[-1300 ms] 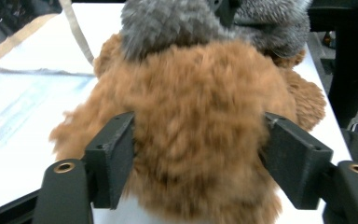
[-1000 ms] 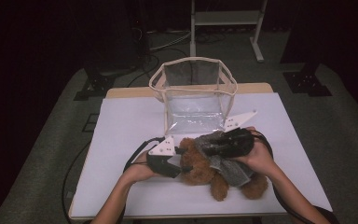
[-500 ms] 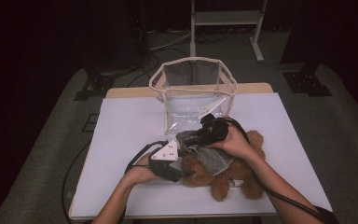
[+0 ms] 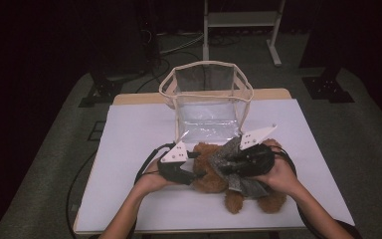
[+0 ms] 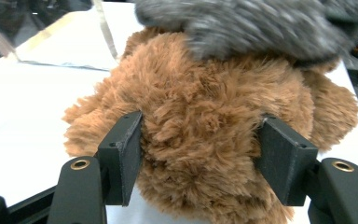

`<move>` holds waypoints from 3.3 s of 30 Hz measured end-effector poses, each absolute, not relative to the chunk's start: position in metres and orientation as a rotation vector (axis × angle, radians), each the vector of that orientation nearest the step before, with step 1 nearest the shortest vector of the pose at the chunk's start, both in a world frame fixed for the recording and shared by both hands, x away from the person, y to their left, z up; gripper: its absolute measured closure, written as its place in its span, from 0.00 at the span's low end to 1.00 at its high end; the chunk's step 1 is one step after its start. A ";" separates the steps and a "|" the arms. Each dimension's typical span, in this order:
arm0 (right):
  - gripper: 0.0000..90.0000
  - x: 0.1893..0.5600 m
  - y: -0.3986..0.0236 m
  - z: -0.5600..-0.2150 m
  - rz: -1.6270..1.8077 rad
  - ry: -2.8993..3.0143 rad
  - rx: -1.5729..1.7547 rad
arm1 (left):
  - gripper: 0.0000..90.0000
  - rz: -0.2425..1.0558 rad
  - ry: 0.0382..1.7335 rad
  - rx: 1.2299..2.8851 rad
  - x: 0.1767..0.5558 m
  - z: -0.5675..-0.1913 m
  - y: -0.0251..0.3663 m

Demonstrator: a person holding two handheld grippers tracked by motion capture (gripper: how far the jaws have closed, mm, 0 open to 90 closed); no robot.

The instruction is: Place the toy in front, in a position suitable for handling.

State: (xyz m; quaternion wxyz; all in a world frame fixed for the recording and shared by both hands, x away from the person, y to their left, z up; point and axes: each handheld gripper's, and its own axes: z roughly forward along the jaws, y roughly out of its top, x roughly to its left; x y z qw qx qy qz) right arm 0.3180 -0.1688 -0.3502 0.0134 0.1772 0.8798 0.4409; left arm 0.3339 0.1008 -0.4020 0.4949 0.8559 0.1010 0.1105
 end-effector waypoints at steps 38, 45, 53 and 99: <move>0.77 0.334 -0.131 -0.353 1.375 2.667 0.454 | 0.54 0.293 0.241 2.085 0.332 -0.408 0.093; 0.77 0.354 -0.130 -0.346 1.368 2.639 0.516 | 0.53 0.280 0.220 2.087 0.331 -0.409 0.094; 0.77 0.355 -0.139 -0.351 1.388 2.660 0.549 | 0.54 0.305 0.244 2.093 0.333 -0.409 0.096; 0.76 0.340 -0.181 -0.358 1.332 2.737 0.690 | 0.43 0.221 0.166 2.077 0.327 -0.400 0.088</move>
